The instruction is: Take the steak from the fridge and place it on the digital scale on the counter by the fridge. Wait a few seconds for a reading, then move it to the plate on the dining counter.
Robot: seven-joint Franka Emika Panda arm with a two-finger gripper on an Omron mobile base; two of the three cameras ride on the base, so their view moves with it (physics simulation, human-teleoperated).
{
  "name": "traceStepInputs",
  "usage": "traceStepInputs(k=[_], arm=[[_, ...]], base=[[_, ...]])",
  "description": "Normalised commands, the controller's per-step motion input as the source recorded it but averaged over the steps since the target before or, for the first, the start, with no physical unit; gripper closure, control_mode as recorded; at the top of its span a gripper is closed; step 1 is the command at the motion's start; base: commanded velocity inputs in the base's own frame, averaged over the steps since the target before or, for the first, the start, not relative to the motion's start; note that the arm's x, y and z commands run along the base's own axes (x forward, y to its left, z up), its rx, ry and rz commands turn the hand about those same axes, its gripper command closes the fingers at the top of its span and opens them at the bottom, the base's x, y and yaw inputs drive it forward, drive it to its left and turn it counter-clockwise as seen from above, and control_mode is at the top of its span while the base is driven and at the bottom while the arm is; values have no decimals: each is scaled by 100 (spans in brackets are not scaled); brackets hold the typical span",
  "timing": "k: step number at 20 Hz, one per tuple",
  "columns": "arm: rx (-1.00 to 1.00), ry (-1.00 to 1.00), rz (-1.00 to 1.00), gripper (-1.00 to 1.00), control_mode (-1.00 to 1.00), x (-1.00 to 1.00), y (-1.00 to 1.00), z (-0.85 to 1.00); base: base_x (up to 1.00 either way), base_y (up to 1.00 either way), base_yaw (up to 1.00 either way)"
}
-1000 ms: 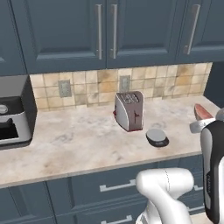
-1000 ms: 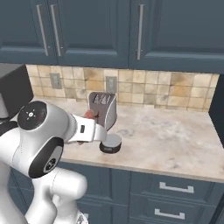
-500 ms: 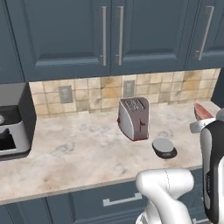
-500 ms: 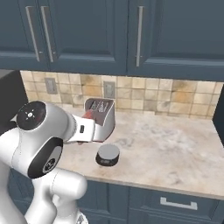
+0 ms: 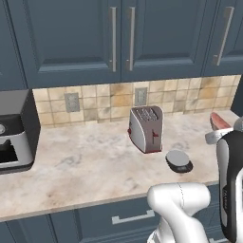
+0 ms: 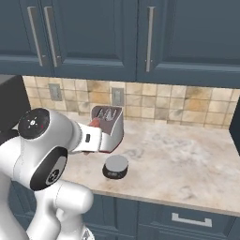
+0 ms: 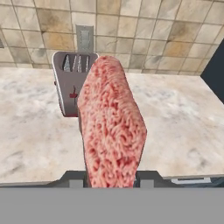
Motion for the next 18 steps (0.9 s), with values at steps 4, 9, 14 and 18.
traceStepInputs(k=[4,9,14,18], arm=[[0,0,0,100,100,0,0,0],[0,0,0,100,100,0,0,0],[0,18,0,100,-100,14,1,-2],[0,47,1,100,-100,24,5,-18]], base=[[0,0,0],[0,0,0],[0,0,0],[0,0,0]])
